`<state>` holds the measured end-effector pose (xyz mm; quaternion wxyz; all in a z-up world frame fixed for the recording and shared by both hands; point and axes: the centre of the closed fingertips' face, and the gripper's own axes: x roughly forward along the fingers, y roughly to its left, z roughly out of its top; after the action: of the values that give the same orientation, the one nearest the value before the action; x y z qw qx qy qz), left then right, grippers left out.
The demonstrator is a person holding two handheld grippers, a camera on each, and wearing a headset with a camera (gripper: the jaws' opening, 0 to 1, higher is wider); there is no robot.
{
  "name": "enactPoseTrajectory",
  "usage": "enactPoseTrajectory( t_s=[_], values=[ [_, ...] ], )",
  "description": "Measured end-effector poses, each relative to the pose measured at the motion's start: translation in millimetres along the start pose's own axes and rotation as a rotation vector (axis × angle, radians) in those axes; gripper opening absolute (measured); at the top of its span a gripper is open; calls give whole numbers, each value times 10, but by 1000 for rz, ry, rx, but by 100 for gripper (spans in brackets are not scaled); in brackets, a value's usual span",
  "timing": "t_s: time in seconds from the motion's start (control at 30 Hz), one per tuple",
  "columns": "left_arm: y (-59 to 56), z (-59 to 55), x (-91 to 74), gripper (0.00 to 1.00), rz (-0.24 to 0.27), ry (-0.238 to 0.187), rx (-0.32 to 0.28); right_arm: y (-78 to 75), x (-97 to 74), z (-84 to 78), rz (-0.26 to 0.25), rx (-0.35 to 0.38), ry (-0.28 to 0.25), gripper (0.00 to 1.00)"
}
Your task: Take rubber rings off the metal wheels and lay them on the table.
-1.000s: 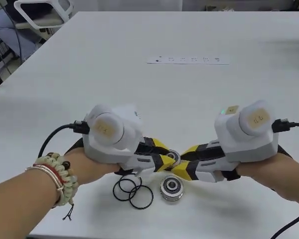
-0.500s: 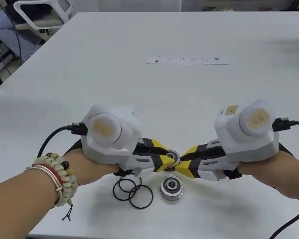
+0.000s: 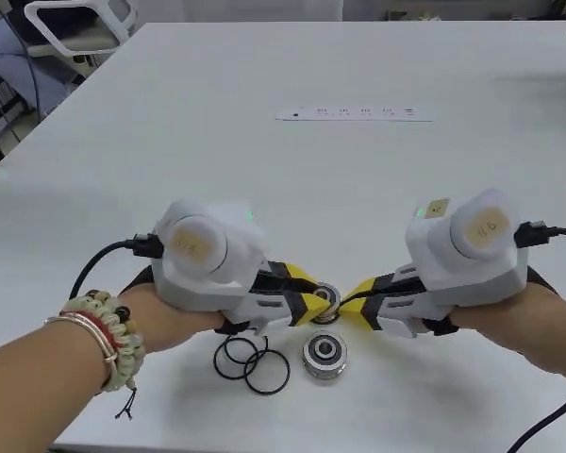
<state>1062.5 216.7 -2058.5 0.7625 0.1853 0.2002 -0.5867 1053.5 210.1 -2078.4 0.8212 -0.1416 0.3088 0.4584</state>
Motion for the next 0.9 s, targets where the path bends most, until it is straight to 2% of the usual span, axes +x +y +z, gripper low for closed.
enactPoseTrajectory(
  t_s=[0.23, 0.5, 0.67, 0.9],
  values=[
    [1, 1, -5, 8, 0, -10, -4, -32, -4, -11, -2, 110, -7, 0],
    [-4, -2, -4, 8, 0, -12, 0, -75, -34, -17, 25, 418, -45, 0],
    [-1, -4, -2, 8, 0, -16, 1, -81, -67, 30, 30, 557, -82, 0],
    [0, -2, -2, 8, 0, -20, 6, -78, -76, 54, 39, 594, -84, 0]
  ],
)
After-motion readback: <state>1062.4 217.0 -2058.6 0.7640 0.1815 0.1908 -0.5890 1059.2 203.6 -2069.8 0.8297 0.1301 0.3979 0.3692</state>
